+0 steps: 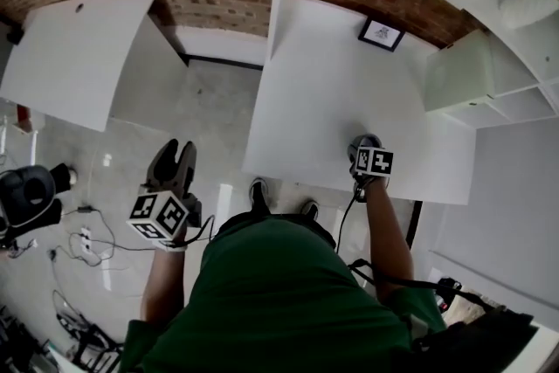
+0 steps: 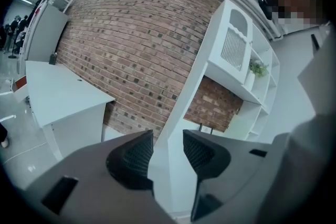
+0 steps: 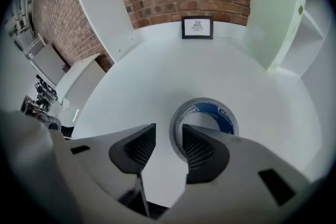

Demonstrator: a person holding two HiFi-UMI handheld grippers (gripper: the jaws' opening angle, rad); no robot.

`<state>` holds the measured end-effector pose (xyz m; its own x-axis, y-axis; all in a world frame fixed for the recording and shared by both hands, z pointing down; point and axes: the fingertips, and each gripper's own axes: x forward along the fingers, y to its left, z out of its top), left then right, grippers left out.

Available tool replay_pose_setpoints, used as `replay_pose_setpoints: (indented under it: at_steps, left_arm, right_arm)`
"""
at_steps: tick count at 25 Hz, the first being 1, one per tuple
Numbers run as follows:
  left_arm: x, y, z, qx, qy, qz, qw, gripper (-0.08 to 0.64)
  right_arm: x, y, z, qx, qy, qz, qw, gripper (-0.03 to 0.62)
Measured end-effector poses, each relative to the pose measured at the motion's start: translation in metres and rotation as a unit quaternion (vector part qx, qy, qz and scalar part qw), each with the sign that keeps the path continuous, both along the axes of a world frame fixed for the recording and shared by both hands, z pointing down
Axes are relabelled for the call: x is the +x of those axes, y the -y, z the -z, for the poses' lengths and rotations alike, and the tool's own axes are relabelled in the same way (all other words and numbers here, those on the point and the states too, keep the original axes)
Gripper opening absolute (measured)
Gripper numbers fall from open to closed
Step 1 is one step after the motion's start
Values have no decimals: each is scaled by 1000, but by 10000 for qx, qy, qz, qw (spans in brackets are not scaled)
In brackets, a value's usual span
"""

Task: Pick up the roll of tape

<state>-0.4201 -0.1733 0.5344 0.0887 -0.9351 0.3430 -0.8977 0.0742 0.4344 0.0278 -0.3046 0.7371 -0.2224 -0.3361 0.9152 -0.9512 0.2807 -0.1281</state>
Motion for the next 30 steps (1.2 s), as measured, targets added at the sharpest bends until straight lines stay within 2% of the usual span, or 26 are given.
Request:
replay_pose_setpoints:
  at_steps: [6,8,9,11,13,15,19,24,30]
  left_arm:
    - [-7,-7,-1,2,-114,58,9999,189]
    - [-9,-13,-4,-54,-142,114,9998,189]
    - [-10,-15,-5,-87,-157,145,9997,187]
    - [-7,-18,-5,-121,-170,170,9996,186]
    - [-1,-20,-3,-88,-149,130,9998,186]
    - [7,-19,1,-30,-139,60,9999,186]
    - [37,-9,13,61,-217,-156,9996,184]
    - [91,6,26,153,-255,-556,9980,183]
    - [151,19,32,266,-257,-1018,9941,184]
  right_arm:
    - [-7,-3,-15,-337,-512,578,9964,160]
    - [-7,-1,-15,-311,-657,755,9945,116]
    - [-7,0,-14,-280,-681,811,9940,74]
    - [-6,-1,-11,-199,-602,841,9944,66]
    - [-8,-2,-4,-27,-302,748,9967,63]
    - [-15,-2,9,209,219,597,9978,64]
    - [-27,0,51,751,1009,544,9906,63]
    - [-30,-13,113,1321,1764,667,9731,63]
    - [-9,-31,179,2064,2214,812,9496,63]
